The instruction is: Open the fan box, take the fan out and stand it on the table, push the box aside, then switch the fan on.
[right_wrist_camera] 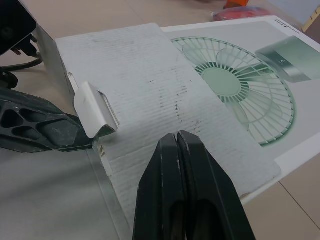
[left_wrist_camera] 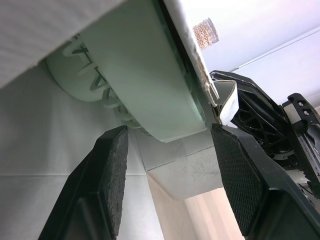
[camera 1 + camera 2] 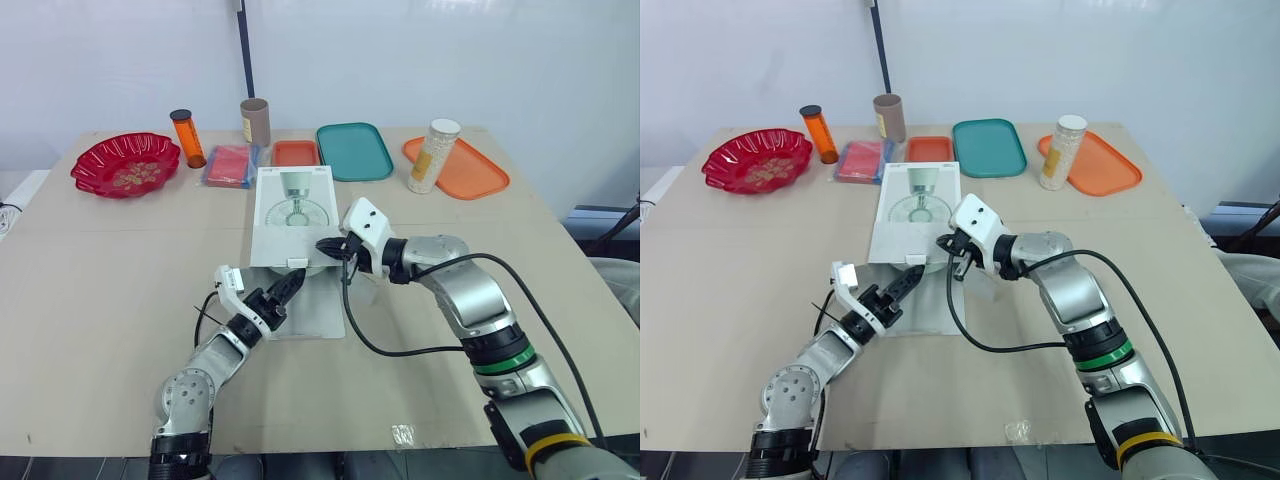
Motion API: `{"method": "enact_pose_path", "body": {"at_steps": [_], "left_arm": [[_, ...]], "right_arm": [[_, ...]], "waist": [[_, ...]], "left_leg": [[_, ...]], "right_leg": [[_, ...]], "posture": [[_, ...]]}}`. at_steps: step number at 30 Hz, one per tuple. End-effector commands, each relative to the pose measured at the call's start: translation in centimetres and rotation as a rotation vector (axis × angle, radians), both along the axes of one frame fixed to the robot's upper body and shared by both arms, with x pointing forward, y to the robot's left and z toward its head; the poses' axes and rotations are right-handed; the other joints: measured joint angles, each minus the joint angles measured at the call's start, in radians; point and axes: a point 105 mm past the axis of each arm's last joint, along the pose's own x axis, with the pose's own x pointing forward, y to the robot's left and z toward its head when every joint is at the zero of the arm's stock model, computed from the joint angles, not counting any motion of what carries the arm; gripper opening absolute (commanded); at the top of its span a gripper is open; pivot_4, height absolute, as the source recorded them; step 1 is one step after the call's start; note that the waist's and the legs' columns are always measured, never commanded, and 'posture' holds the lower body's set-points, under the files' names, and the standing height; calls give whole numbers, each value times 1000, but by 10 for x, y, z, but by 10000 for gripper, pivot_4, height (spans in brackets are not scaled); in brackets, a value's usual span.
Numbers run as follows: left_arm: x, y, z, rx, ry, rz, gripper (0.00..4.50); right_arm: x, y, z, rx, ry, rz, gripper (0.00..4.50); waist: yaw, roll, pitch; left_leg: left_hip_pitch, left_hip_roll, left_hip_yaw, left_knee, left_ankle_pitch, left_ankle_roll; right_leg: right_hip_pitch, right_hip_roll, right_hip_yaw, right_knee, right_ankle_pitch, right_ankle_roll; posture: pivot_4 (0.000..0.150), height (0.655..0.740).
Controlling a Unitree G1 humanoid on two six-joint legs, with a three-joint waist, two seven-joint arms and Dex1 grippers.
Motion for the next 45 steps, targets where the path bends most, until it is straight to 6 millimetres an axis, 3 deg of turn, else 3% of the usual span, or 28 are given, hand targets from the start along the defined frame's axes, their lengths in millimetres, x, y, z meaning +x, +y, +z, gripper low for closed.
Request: {"method": "enact_pose_path", "body": {"at_steps": [1, 23, 24, 27, 40, 45], "left_arm": [[0, 0, 14, -31, -52, -9, 27796], [6, -2, 17, -93, -47, -8, 27796], [6, -2, 17, -94, -44, -6, 22739], [6, -4, 16, -76, -38, -16, 13761], [5, -5, 15, -60, -34, -38, 13761], [3, -8, 22, -134, -29, -66, 13761]], "right_arm": [[-2, -1, 2, -2, -11, 1, 0], [-2, -3, 0, -15, -23, -8, 0], [-2, -3, 0, -17, -24, -9, 0], [-2, -4, 0, -19, -26, -9, 0], [-2, -2, 0, -21, -32, -6, 0], [-2, -2, 1, -18, -32, -6, 0]], "waist": [[0, 0, 0], [3, 0, 0], [3, 0, 0], [4, 0, 0], [4, 0, 0], [4, 0, 0]], "left_leg": [[0, 0, 0, 0, 0, 0], [0, 0, 0, 0, 0, 0], [0, 0, 0, 0, 0, 0], [0, 0, 0, 0, 0, -1], [0, 0, 0, 0, 1, -1], [0, 0, 0, 0, 1, -1]], "right_leg": [[0, 0, 0, 0, 0, 0], [0, 0, 0, 0, 0, 0], [0, 0, 0, 0, 0, 0], [0, 0, 0, 0, 0, 0], [0, 0, 0, -1, 0, 1], [0, 0, 0, -1, 0, 1]], "posture": [[1500, 7400], [1500, 7400], [1500, 7400], [1500, 7400], [1500, 7400], [1500, 7400]]}}
